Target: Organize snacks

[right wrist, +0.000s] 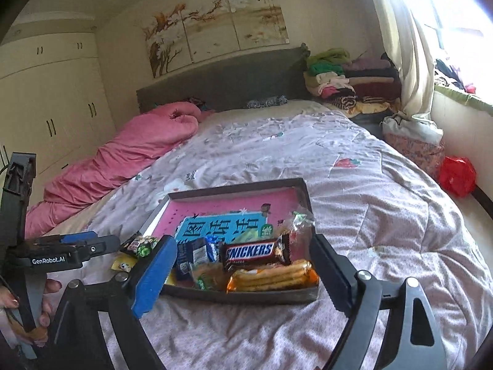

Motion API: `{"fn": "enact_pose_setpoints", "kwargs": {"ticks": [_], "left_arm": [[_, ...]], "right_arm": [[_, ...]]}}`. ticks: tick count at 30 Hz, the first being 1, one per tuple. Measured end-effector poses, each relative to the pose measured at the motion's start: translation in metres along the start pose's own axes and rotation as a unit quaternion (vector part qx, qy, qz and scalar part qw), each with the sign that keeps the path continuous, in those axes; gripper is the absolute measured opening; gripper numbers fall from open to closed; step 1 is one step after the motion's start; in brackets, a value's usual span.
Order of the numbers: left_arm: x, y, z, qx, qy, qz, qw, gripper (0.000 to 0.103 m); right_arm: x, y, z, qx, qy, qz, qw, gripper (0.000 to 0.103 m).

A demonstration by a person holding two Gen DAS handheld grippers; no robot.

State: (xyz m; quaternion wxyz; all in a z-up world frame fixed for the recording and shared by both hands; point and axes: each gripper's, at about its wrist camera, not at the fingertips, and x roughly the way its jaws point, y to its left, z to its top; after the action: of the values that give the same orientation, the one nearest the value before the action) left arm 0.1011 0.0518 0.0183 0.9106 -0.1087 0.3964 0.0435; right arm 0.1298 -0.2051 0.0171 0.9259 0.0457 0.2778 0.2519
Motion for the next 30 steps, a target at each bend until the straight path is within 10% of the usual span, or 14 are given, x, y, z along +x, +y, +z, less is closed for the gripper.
{"fn": "enact_pose_setpoints", "kwargs": {"ticks": [13,30], "left_arm": [[-0.022,0.0,-0.028,-0.01,0.02,0.008,0.9997,0.078],[-0.039,-0.016,-0.071,-0.017,0.015,0.023,0.9995,0.078]], "right_arm": [[-0.008,0.001,-0.041,0.036,0.079,0.007,0.996,0.09],[-0.032,0.027,-0.053,-0.009,0.07,-0.018,0.997,0.09]]}}
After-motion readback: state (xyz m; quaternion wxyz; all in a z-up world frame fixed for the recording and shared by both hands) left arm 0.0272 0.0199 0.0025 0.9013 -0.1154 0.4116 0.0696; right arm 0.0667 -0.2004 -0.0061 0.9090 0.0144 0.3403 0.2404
